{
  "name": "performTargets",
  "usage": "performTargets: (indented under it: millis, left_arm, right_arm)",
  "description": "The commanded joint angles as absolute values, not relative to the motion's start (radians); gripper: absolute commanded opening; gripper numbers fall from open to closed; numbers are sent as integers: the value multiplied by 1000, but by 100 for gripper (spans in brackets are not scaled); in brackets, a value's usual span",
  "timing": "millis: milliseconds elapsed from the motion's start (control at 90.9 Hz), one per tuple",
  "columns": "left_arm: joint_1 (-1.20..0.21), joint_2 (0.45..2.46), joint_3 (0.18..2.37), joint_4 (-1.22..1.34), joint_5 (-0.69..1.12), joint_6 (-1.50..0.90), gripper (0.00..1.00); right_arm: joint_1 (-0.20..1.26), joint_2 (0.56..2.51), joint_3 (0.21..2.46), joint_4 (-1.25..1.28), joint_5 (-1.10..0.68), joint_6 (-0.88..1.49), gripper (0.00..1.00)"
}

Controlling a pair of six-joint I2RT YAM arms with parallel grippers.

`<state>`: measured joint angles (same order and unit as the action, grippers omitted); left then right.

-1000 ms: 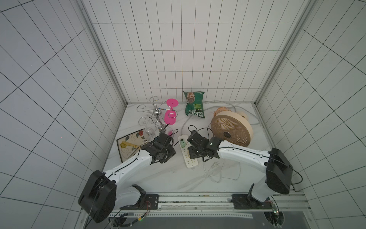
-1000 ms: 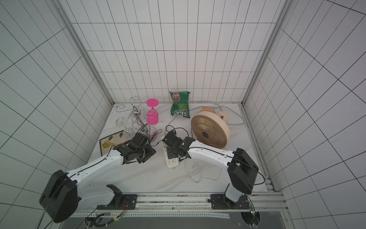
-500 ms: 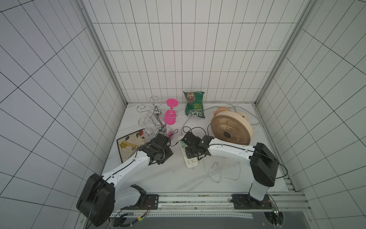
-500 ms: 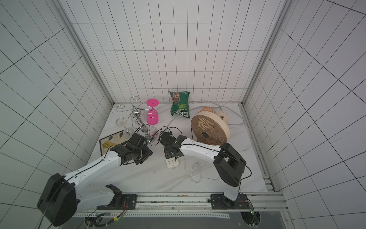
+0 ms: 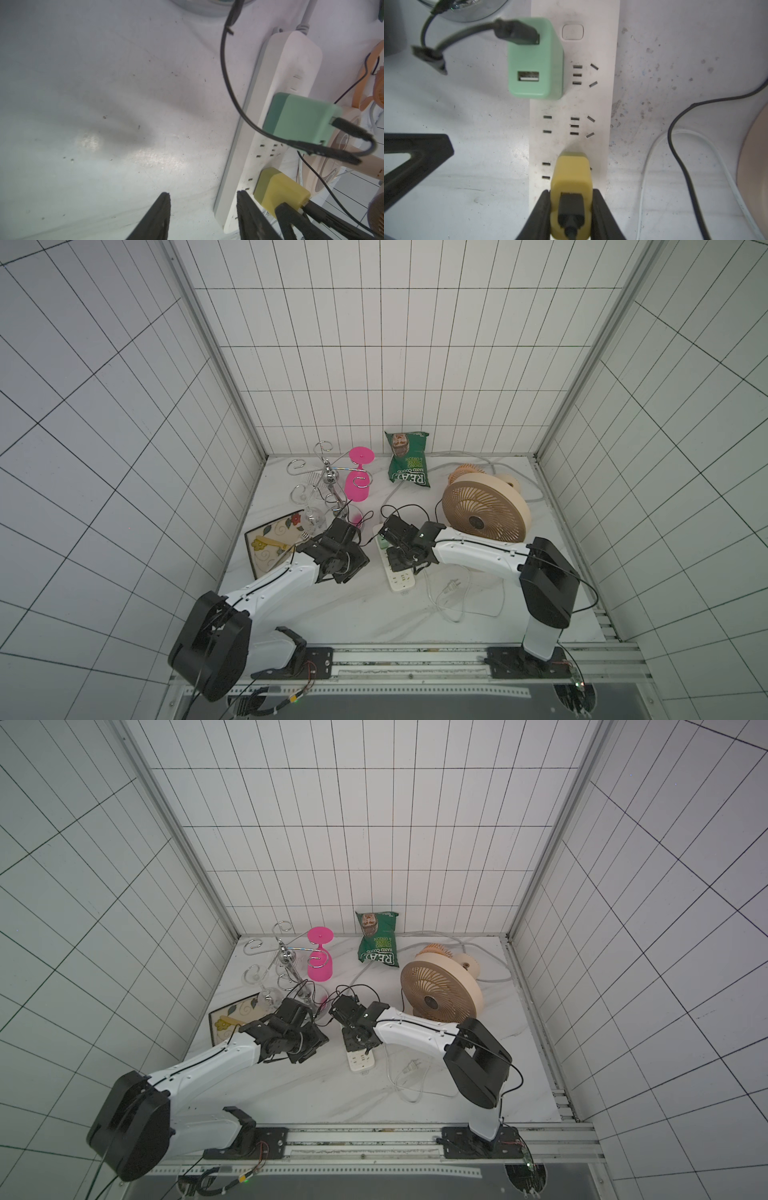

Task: Unplug the desk fan from the power strip
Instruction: Remove the plug from the socket.

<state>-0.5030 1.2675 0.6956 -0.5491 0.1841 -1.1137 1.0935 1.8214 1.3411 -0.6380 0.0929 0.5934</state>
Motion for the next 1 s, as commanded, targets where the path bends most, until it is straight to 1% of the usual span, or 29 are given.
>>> performTargets:
  millis: [0, 275, 990]
  left_arm:
    - [-503, 1265, 674, -477, 215, -1098, 53]
    - [-501, 1334, 657, -378, 297, -1077, 50]
    - [-506, 1533, 663, -150, 437, -1027, 51]
  right_arm:
    - [1115, 1838, 1386, -624, 72, 557, 20]
    - [1123, 1845, 1382, -604, 45, 557, 18]
    - [1123, 1837, 1379, -604, 58, 560, 18]
